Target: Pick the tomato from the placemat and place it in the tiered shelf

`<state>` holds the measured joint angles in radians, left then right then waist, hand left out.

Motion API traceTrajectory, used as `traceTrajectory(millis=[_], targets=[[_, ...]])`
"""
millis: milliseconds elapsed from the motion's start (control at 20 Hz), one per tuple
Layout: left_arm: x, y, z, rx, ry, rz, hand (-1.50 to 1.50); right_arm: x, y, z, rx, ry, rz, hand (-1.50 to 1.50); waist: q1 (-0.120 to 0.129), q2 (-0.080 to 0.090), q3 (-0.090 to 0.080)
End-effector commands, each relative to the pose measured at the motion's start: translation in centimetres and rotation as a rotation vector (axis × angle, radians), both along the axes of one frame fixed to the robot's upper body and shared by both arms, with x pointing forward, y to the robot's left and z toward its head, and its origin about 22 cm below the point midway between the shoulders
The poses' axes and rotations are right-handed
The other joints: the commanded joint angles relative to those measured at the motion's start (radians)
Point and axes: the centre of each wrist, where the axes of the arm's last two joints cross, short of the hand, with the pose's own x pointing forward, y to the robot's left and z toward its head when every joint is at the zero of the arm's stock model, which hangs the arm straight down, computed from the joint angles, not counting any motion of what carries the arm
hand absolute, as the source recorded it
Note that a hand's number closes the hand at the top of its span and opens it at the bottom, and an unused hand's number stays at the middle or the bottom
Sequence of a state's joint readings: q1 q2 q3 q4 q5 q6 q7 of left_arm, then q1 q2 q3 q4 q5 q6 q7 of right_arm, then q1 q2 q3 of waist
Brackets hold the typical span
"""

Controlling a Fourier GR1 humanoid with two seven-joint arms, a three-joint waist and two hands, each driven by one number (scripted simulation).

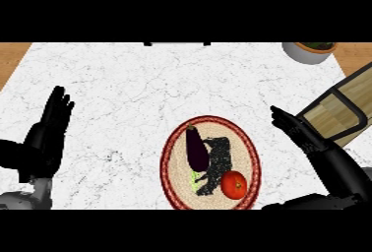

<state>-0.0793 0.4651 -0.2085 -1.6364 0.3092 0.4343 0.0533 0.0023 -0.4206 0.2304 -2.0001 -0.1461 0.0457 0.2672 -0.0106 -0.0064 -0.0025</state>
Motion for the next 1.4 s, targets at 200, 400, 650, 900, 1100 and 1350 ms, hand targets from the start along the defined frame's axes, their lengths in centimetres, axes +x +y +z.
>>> traceTrajectory(millis=[200, 400, 650, 900, 1100, 1350], targets=[[-0.2, -0.3, 0.1, 0.005, -0.009, -0.009, 0.00, -1.7, 2.0, 5.4, -0.615, -0.001, 0.009, -1.50, 0.019, -0.002, -0.005], [-0.5, -0.6, 0.6, -0.013, -0.004, -0.043, 0.00, -1.9, 5.0, 6.5, -0.765, 0.062, -0.046, -1.50, 0.032, 0.002, -0.003], [0.8, 1.3, 1.7, 0.002, 0.001, -0.023, 0.00, -0.9, 10.3, 4.3, -0.839, 0.141, -0.026, -1.50, 0.023, 0.006, 0.001], [0.1, -0.6, 0.0, -0.022, -0.007, -0.020, 0.00, -1.1, 12.8, 2.9, -0.993, 0.149, -0.072, -1.50, 0.019, 0.005, 0.001], [0.4, -0.4, 0.5, 0.003, 0.009, -0.013, 0.00, -0.6, 11.6, 1.0, -1.132, 0.243, -0.086, -1.50, 0.011, 0.004, 0.001], [0.1, -0.5, -0.3, -0.005, -0.001, -0.018, 0.00, -0.5, 13.2, -0.2, -1.063, 0.251, -0.124, -1.50, 0.012, 0.005, 0.002]])
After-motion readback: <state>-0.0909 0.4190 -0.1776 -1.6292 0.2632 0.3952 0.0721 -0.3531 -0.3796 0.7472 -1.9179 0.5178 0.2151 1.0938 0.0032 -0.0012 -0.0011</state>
